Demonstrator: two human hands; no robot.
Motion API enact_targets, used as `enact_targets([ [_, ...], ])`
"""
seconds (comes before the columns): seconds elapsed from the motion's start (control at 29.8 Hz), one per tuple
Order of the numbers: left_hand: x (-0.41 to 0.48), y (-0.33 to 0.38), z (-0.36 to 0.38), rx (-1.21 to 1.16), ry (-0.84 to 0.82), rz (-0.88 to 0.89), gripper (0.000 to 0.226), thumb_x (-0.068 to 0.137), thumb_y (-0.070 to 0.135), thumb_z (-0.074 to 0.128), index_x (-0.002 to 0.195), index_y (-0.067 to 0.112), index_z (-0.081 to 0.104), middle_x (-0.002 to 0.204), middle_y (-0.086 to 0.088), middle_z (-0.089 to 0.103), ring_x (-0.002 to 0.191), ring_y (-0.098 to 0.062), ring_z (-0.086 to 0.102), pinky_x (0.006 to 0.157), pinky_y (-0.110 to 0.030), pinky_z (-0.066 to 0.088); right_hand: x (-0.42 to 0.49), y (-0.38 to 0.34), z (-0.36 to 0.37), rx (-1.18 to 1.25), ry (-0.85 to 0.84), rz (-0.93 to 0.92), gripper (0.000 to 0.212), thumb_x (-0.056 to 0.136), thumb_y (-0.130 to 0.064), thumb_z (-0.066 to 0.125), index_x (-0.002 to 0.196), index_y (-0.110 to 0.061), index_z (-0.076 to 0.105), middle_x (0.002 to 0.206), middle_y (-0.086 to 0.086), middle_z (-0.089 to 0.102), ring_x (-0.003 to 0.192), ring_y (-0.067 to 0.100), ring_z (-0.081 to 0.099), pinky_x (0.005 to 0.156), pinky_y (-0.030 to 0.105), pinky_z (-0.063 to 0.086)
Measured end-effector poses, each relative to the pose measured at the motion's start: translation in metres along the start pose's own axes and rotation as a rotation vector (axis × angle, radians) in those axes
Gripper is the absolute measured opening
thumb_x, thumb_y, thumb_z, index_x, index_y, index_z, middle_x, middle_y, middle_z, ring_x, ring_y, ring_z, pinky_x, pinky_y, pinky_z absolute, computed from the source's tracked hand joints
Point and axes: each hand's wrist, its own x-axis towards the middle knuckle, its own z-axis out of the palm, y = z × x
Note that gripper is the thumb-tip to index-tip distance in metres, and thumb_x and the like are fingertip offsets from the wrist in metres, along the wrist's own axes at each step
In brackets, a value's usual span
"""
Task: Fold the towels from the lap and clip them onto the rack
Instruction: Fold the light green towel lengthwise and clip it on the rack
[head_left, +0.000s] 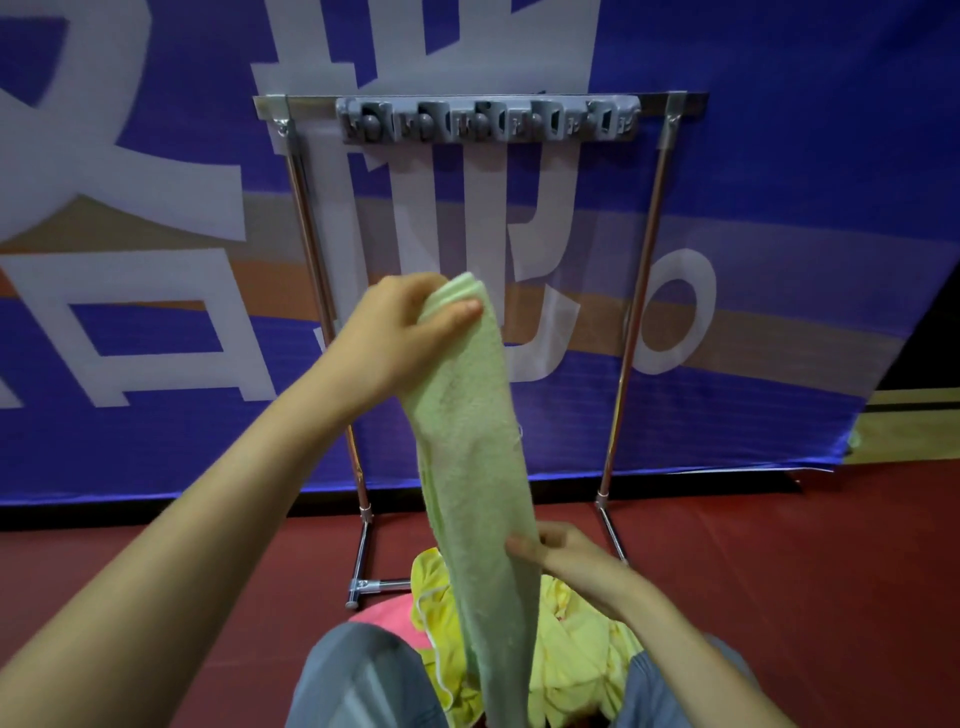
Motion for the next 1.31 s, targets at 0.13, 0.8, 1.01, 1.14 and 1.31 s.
enact_targets([
  [0.13,0.003,-0.027,-0.012,0.238,0.101,-0.033,0.037,0.085,0.036,0.057,0.077,0.000,0.058,0.067,-0.013,0.056,0.064,-0.026,0.052,0.060,-0.034,0.043,0.000,0.009,-0.003,0.044,0.023,-0.010,0.028,0.073,-0.039,0.070,0.087,-0.015,0.070,0.085,-0.001,0.073,0.082,0.013,0.066,0.076,0.026,0.050],
  [0.8,-0.034,-0.017,0.079,-0.496,-0.295,-0.131,0.039,0.091,0.037,0.042,0.060,0.017,0.052,0.052,0.008,0.047,0.048,-0.002,0.042,0.052,-0.017,0.037,-0.024,-0.101,-0.019,0.020,-0.207,-0.164,0.014,0.075,-0.027,0.062,0.076,-0.013,0.066,0.064,-0.007,0.069,0.059,0.002,0.062,0.055,0.013,0.046],
  [1.01,-0.003,0.004,0.052,-0.645,-0.035,-0.072,0.029,0.092,0.015,0.043,0.064,0.017,0.049,0.046,0.012,0.045,0.041,0.002,0.039,0.045,-0.008,0.033,-0.018,-0.040,-0.016,0.016,-0.227,-0.013,0.061,0.039,-0.068,0.077,0.073,-0.018,0.071,0.070,-0.011,0.071,0.068,0.002,0.062,0.065,0.013,0.045],
  [1.14,0.012,-0.008,0.020,-0.572,0.004,-0.051,0.032,0.093,0.019,0.044,0.061,0.020,0.051,0.044,0.014,0.048,0.042,0.003,0.039,0.045,-0.006,0.031,-0.013,-0.021,-0.015,0.067,-0.228,0.012,0.066,0.042,-0.065,0.079,0.080,-0.012,0.069,0.077,-0.004,0.071,0.074,0.012,0.062,0.068,0.023,0.044],
  [1.31,-0.012,-0.063,0.008,-0.422,-0.066,-0.279,0.028,0.094,0.019,0.039,0.072,0.016,0.056,0.049,0.008,0.052,0.039,0.002,0.044,0.043,-0.010,0.035,-0.020,-0.061,-0.020,0.165,-0.264,-0.103,0.063,0.036,-0.063,0.081,0.073,-0.014,0.067,0.063,-0.007,0.070,0.056,0.000,0.063,0.052,0.012,0.045],
])
